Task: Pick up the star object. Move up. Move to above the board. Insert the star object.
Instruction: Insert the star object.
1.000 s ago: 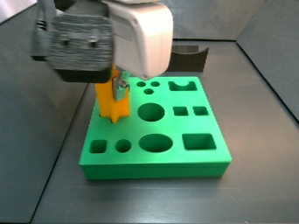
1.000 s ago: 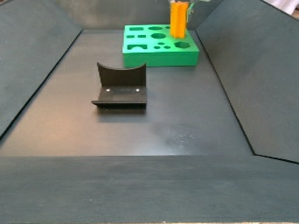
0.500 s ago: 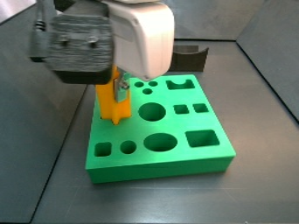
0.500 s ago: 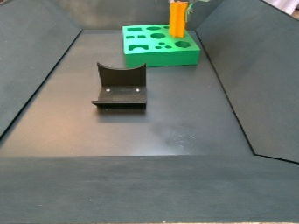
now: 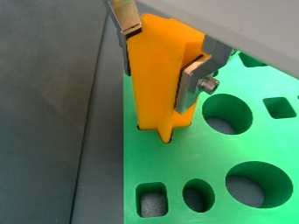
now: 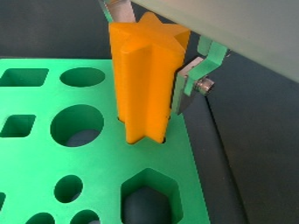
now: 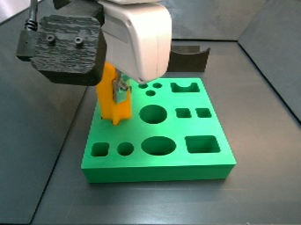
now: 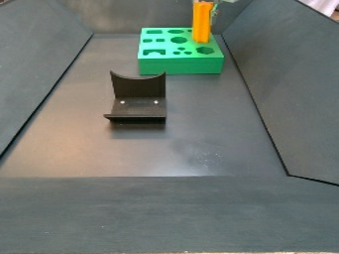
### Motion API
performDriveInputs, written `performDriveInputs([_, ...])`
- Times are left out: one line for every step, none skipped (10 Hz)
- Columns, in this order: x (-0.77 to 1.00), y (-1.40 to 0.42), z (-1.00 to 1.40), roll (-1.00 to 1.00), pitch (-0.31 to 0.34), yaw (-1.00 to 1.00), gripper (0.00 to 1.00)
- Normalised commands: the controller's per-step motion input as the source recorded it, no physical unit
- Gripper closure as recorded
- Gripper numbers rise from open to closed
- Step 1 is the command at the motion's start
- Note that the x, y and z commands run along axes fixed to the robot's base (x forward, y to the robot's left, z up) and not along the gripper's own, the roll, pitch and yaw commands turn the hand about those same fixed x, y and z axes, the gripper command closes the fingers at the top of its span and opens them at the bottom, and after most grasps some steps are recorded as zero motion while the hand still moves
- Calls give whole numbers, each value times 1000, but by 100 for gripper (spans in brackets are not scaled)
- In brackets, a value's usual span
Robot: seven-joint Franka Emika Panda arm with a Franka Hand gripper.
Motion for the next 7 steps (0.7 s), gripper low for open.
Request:
performDriveInputs([157,0,-117,16,0,-546,100])
performDriveInputs([0,0,-94,10,0,0,100])
performDriveInputs([0,-9,-537,179,0,57,100])
performDriveInputs([0,0,-557,164,0,129,100])
performDriveInputs([0,0,-157,33,0,126,100])
performDriveInputs([0,0,-14,0,-6,0,100])
performDriveInputs([0,0,-23,0,-27,0,100])
